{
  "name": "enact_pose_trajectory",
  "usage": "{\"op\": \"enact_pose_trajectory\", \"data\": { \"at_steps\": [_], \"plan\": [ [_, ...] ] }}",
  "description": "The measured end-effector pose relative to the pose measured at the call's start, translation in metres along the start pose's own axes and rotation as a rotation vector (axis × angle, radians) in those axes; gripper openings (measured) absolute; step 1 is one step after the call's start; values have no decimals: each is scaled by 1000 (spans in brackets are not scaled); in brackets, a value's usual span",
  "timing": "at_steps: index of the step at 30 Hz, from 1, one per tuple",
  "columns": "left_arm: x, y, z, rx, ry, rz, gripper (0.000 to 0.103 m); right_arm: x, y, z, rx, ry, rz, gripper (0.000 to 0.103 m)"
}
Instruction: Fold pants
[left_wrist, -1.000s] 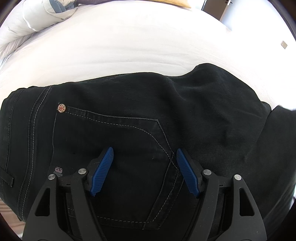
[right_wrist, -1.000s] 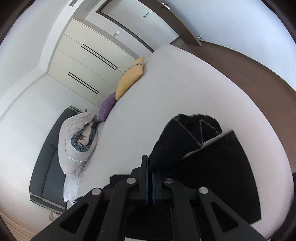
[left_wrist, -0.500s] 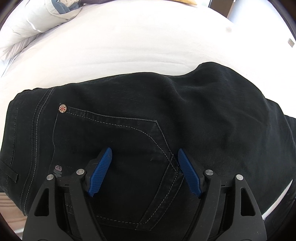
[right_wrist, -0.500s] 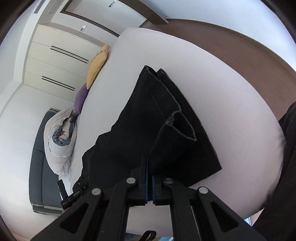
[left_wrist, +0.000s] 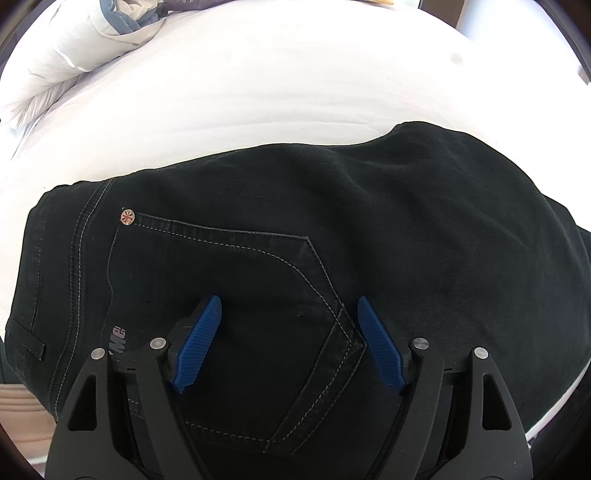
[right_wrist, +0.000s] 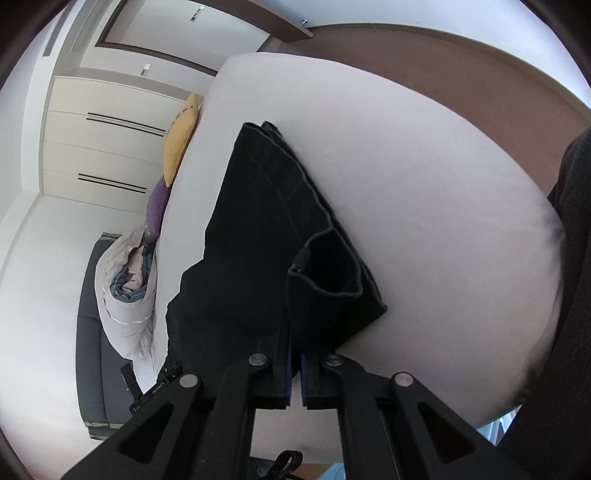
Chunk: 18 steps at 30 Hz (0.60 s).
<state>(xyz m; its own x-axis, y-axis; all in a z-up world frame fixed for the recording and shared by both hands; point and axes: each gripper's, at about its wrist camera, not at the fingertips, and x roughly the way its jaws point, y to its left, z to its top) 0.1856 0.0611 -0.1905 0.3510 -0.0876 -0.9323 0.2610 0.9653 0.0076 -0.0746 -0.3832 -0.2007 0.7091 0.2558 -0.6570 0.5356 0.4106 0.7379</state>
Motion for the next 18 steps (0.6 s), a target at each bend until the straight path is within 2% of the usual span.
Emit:
{"op": "enact_pose_trajectory", "data": {
  "at_steps": [2,4,6,8,10,12,14,16,18],
  "plan": [
    [-5,-6,-5,16,-3,0,76,-2,2,3,5,67,-21,6],
    [-13,-16,-10,48,-16,-1,76,-17,10,7,-30,95,-93,19],
    [-20,-29,-13,80,-29,14,76,-38,30,11,-165,37,-204,20],
    [-28,-44,-16,95,-53,0,76,-57,52,22,-278,-54,-249,20],
    [-32,-57,-14,99,-69,-34,76,-61,67,36,-329,-87,-190,20],
    [-33,-70,-10,104,-75,-53,76,-50,88,51,-373,-74,-136,21],
    [-29,-82,-7,103,-72,-72,76,-21,109,60,-443,26,-48,20],
    [-23,-92,-5,102,-61,-74,76,11,121,64,-484,74,-68,21],
    [-22,-93,-2,94,-49,-78,76,49,124,69,-501,166,-62,21]
  ]
}}
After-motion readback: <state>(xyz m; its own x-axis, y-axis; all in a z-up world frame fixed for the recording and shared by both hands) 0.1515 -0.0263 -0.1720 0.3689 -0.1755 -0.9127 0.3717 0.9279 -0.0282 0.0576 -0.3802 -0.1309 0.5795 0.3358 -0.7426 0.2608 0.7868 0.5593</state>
